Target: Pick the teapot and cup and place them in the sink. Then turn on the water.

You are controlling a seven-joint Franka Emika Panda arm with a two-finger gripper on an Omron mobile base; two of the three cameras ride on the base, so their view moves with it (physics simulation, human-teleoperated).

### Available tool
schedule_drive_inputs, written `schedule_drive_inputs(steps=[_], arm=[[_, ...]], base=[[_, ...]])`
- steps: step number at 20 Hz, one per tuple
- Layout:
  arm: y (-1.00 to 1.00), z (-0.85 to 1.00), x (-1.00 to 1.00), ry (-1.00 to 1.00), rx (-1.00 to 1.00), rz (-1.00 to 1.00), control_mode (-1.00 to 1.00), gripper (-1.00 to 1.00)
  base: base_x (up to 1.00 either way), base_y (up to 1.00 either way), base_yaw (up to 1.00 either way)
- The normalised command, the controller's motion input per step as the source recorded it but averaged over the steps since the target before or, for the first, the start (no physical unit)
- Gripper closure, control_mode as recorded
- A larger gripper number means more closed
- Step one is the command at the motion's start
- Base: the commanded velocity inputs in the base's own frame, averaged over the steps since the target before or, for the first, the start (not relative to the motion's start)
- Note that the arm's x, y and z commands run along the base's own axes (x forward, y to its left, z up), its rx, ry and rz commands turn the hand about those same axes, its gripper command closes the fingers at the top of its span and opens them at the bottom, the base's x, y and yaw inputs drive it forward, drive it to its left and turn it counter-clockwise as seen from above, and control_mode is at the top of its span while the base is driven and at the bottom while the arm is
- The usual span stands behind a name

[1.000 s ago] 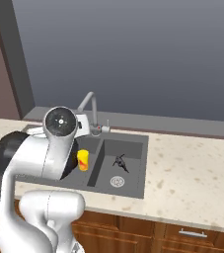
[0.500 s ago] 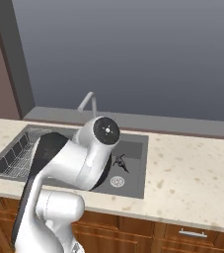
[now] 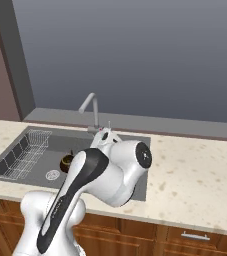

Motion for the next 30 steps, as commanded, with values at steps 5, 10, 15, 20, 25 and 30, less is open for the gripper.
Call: schedule_drive_inputs(steps=[5, 10, 15, 20, 25, 30], arm=[[0.00, -0.05, 0.09, -0.38, 0.03, 0.13, -1.00, -1.00], [0.00, 0.00, 0.41, 0.00, 0.00, -0.08, -1.00, -1.00], [0.00, 0.08, 0.47, 0.02, 0.00, -0.14, -1.00, -1.00], [0.00, 0.07, 0.47, 0.00, 0.06, -0.10, -1.00, -1.00], [0.00, 0.00, 0.58, 0.00, 0.10, -0.07, -1.00, -1.00], [0.00, 0.00, 0.58, 0.00, 0.12, -0.03, -1.00, -1.00]], base=[[0.00, 0.00, 0.00], [0.00, 0.00, 0.00], [0.00, 0.00, 0.00], [0.00, 0.00, 0.00], [0.00, 0.00, 0.00], [0.00, 0.00, 0.00]])
